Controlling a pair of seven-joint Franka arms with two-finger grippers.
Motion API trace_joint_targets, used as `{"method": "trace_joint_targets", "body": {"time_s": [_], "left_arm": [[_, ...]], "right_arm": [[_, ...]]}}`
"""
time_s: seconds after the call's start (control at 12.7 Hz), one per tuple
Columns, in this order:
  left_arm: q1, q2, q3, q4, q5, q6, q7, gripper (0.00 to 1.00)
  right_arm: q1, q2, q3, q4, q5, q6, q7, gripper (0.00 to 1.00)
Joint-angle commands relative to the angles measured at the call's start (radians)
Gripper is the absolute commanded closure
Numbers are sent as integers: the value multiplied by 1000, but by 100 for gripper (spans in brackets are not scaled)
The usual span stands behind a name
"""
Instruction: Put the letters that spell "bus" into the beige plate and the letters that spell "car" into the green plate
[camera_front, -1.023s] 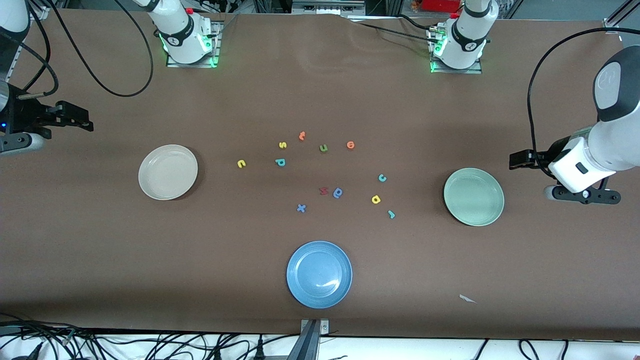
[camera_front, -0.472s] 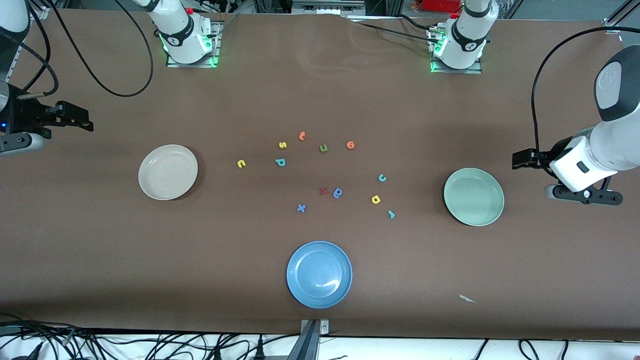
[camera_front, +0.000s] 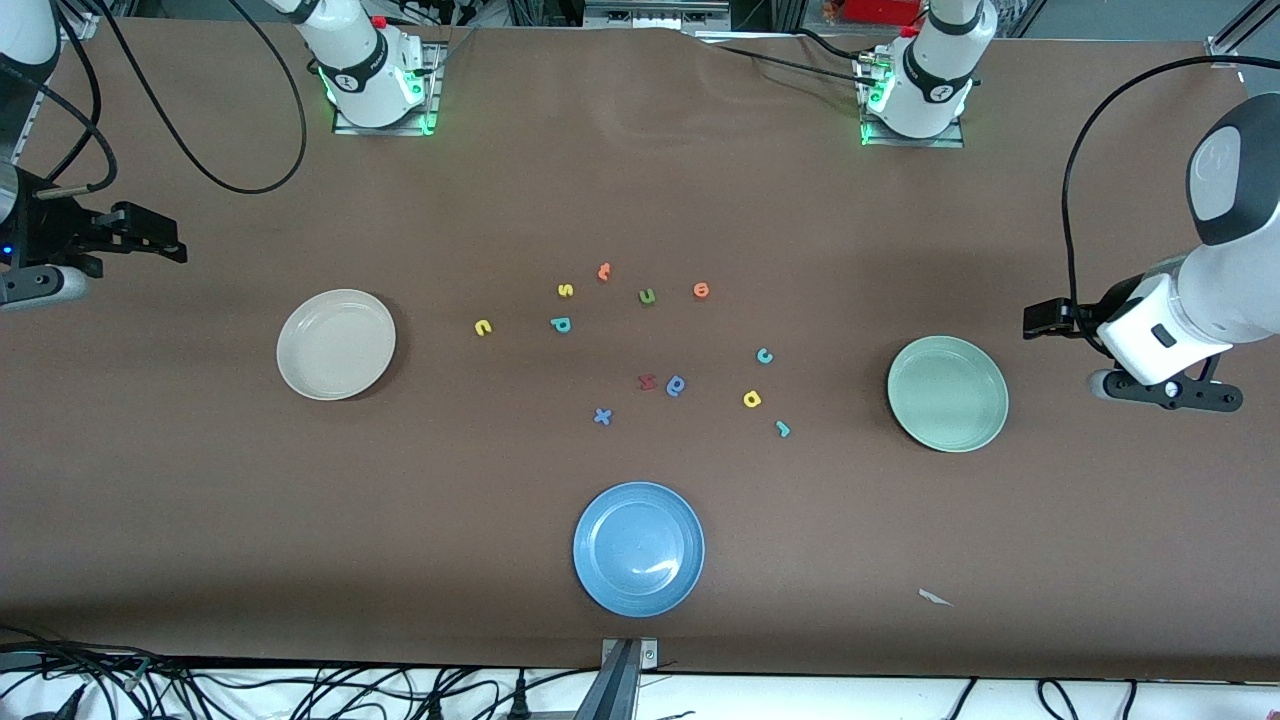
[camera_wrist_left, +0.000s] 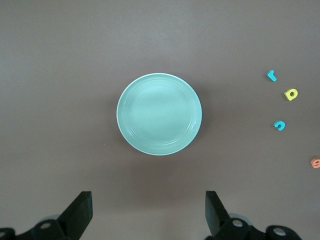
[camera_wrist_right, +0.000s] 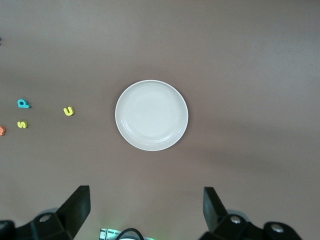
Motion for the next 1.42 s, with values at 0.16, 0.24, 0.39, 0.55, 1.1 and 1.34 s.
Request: {"method": "trace_joint_targets", "body": {"time_s": [0.16, 0.24, 0.39, 0.55, 1.1, 1.34], "left_arm": [[0, 6, -1, 18, 21, -2, 20, 1], [0, 6, -1, 18, 21, -2, 19, 1], [-2, 6, -1, 18, 21, -2, 14, 1], [-2, 6, -1, 18, 21, -4, 13, 1], [-2, 6, -1, 17, 7, -4, 4, 0], [-3, 11, -3, 11, 7, -4, 5, 0]], "right_arm": [[-2, -13, 5, -9, -3, -3, 11, 0], [-2, -14, 5, -9, -3, -3, 11, 0], [-2, -14, 5, -9, -3, -3, 11, 0], [-2, -13, 5, -9, -1, -3, 11, 0], [-5, -13, 3, -8, -1, -3, 11, 0], [-1, -14, 5, -8, 0, -5, 13, 0]]}}
